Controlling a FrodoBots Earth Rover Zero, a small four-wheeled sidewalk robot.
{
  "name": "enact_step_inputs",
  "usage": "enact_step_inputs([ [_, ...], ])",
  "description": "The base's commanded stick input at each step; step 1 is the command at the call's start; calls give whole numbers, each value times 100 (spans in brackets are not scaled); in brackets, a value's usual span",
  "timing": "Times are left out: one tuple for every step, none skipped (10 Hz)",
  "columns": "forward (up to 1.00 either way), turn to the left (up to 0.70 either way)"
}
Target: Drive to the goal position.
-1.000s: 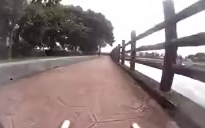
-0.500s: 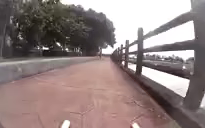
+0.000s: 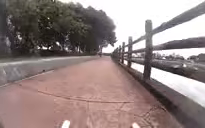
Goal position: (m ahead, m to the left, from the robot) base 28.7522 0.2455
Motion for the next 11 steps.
enact_step_inputs([
  [100, -8],
  [100, -16],
  [100, -12],
  [100, -8],
  [100, -9],
  [100, -12],
  [100, 0],
  [100, 0],
  [100, 0],
  [100, 0],
  [100, 0],
])
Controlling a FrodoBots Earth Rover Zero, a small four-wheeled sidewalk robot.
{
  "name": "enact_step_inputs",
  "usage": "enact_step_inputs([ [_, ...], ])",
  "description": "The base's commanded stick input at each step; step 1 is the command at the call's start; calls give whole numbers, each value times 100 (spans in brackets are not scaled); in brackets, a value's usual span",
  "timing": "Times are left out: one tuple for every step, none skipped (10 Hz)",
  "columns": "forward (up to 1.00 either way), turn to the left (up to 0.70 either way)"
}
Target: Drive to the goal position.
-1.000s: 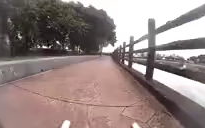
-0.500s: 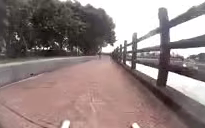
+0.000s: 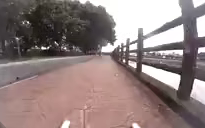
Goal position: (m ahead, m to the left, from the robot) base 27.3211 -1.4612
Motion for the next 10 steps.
enact_step_inputs([
  [100, 0],
  [100, 0],
  [100, 0],
  [100, 0],
  [100, 0],
  [100, 0],
  [100, 0],
  [100, 0],
  [100, 0],
  [100, -3],
])
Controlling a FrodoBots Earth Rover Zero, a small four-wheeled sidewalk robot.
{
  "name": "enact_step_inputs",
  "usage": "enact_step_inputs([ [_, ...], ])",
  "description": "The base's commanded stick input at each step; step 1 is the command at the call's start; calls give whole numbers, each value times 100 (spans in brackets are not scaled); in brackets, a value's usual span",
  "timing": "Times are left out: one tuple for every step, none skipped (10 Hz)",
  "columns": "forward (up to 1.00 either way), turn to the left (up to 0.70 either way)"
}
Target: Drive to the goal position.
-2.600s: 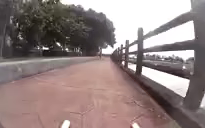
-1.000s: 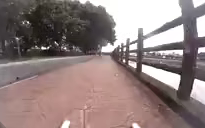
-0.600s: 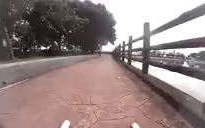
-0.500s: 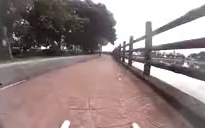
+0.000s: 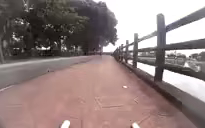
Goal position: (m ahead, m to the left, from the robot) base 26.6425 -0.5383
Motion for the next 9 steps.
enact_step_inputs([
  [100, -32],
  [100, -38],
  [100, -36],
  [100, -23],
  [100, -4],
  [100, 0],
  [100, 0],
  [100, 0],
  [100, 0],
])
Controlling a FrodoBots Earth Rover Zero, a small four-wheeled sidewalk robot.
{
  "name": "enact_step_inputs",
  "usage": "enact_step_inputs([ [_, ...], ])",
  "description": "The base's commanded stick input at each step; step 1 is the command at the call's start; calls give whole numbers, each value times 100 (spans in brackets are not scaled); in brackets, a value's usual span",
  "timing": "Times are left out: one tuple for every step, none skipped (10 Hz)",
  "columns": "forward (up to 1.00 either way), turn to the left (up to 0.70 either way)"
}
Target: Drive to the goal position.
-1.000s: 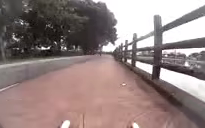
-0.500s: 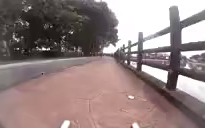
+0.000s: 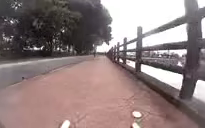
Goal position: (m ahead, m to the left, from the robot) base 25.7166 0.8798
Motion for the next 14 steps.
enact_step_inputs([
  [100, 0],
  [100, 0],
  [100, 0],
  [100, 0],
  [100, 0],
  [100, 0],
  [100, 0],
  [100, 0],
  [100, 0],
  [100, 0],
  [100, 0],
  [100, 0],
  [100, 0],
  [100, 0],
])
